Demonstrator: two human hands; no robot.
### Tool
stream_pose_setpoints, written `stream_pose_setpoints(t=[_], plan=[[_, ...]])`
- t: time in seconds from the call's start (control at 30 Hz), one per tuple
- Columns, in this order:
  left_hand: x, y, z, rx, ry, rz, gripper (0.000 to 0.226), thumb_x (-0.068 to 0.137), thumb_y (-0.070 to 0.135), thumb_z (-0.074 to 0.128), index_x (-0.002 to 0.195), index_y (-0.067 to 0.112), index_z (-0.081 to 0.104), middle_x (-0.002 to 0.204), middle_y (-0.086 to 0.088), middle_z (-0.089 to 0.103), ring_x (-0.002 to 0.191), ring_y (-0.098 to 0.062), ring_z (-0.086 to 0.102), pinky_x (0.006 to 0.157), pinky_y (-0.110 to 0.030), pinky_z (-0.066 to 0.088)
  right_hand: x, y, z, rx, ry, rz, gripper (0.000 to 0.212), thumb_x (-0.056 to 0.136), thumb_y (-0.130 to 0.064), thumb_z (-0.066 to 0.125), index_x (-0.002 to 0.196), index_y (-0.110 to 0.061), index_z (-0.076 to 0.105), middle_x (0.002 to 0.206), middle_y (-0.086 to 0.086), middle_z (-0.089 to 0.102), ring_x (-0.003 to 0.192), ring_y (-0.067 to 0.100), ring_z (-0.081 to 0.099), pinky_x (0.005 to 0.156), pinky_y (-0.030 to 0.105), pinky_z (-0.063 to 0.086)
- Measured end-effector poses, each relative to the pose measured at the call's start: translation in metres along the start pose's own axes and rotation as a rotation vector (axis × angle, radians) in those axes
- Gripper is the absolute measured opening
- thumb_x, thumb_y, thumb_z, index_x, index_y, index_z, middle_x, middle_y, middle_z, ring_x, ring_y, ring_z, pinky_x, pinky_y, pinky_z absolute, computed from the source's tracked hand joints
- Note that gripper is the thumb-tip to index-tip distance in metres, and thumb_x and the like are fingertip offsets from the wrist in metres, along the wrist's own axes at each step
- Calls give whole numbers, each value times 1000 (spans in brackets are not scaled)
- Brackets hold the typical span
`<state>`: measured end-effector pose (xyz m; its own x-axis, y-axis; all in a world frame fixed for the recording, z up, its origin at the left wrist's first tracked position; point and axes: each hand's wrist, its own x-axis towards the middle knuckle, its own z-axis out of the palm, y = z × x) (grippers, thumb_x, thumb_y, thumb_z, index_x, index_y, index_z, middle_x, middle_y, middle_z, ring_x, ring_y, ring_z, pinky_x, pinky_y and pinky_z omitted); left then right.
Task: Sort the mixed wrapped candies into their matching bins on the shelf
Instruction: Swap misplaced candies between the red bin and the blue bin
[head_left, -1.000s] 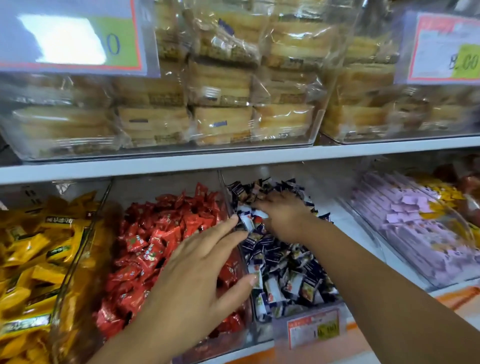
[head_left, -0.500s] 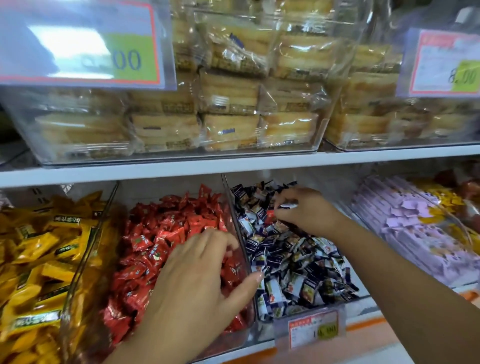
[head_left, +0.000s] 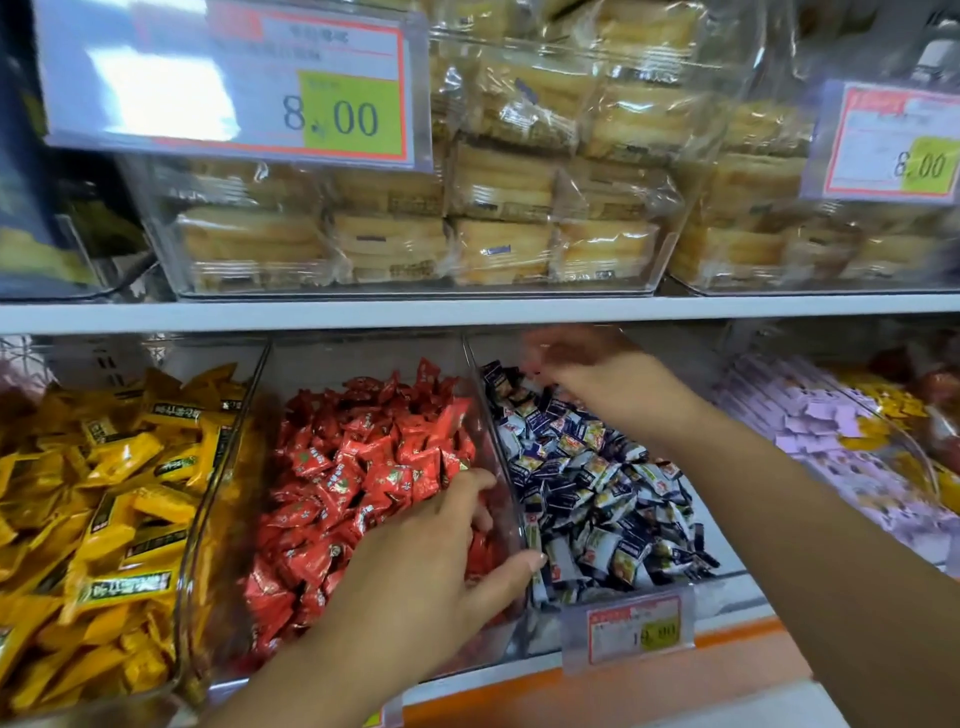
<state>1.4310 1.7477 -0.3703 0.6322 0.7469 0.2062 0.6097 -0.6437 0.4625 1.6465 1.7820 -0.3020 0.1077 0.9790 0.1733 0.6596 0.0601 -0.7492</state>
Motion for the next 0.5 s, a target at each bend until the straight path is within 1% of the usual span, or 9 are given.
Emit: stream_pose_setpoints(t=[0.07, 0.1, 0.13, 0.17, 0.23, 0.27, 0.33, 0.4, 0.5], plan=[[2, 0, 0, -4, -16, 5, 80, 66, 87, 16, 135, 46, 12, 110, 32, 44, 79, 5, 53, 70, -13, 42, 5, 15, 1, -257, -110, 54, 33, 97, -39, 53, 129, -34, 55, 118, -10, 61, 79, -16, 60, 67, 9, 47], [3, 0, 0, -8, -28, 2, 82, 64, 88, 14, 134, 47, 11, 109, 33, 44, 79, 5, 53, 70, -13, 43, 6, 24, 5, -373, -183, 63, 43, 94, -49, 52, 135, -37, 48, 133, -6, 55, 102, -5, 61, 85, 18, 50], [3, 0, 0, -15, -36, -5, 82, 63, 88, 13, 133, 47, 11, 108, 32, 45, 79, 5, 54, 69, -14, 43, 6, 34, 11, -464, -266, 51, 56, 88, -63, 50, 140, -44, 40, 147, -5, 43, 127, 10, 49, 103, 30, 42], [4, 1, 0, -22, -38, -16, 81, 62, 88, 13, 132, 48, 12, 107, 33, 45, 79, 5, 54, 68, -14, 43, 6, 40, 19, -531, -352, 37, 69, 80, -75, 47, 143, -51, 31, 156, -7, 28, 142, 20, 30, 114, 43, 28], [6, 0, 0, -39, -40, -39, 79, 61, 89, 15, 129, 49, 15, 105, 33, 46, 79, 6, 53, 66, -14, 41, 5, 47, 35, -650, -541, 67, 75, 80, -76, 44, 146, -54, 15, 161, -11, 7, 149, 23, 1, 118, 55, 5], [7, 0, -1, -49, -37, -47, 78, 60, 90, 17, 128, 50, 17, 105, 34, 47, 80, 7, 53, 65, -14, 40, 3, 48, 39, -718, -601, 83, 71, 86, -70, 44, 148, -51, 13, 162, -11, 3, 148, 21, -2, 118, 54, 2], [8, -1, -1, -59, -36, -59, 78, 59, 91, 18, 126, 52, 18, 104, 35, 47, 81, 8, 54, 63, -14, 39, 1, 50, 36, -770, -610, 92, 63, 91, -64, 43, 147, -48, 21, 161, -10, 11, 148, 19, 6, 119, 49, 9], [9, 0, -1, -55, -35, -72, 74, 59, 92, 18, 122, 53, 19, 103, 36, 48, 78, 8, 56, 61, -15, 38, -1, 50, 25, -725, -608, 117, 58, 90, -64, 46, 143, -49, 31, 159, -9, 22, 146, 18, 18, 118, 43, 20], [15, 1, -3, -57, -28, -107, 65, 62, 91, 17, 114, 52, 24, 101, 33, 54, 70, 7, 58, 61, -15, 40, -7, 41, 3, -613, -688, 193, 51, 88, -61, 53, 137, -49, 44, 153, -12, 30, 140, 14, 30, 112, 32, 27]])
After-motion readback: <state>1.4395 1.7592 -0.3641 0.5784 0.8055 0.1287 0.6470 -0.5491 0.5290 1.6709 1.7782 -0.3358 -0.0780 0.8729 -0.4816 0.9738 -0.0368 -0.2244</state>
